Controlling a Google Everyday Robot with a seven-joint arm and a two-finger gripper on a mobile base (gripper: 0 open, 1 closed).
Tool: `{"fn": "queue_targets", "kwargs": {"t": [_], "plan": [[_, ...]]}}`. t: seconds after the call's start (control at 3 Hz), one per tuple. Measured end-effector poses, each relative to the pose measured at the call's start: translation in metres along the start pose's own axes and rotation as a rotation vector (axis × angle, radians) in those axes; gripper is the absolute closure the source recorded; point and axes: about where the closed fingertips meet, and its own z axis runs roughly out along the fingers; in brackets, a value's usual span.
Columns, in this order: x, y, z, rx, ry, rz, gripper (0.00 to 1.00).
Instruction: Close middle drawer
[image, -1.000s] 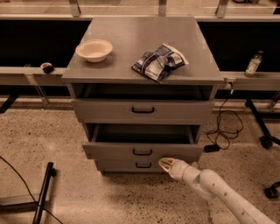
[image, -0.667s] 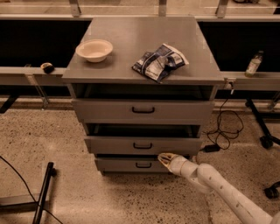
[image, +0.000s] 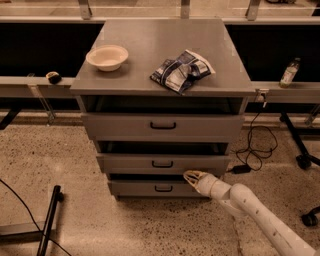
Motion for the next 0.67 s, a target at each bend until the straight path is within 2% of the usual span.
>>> {"fn": "queue_targets", "kwargs": {"t": [0.33,0.67], "plan": [[-0.022,-0.005,-0.033,-0.015,-0.033,-0.055,1.00],[-0.041,-0.009,-0.070,0.009,-0.019,-0.090,1.00]]}}
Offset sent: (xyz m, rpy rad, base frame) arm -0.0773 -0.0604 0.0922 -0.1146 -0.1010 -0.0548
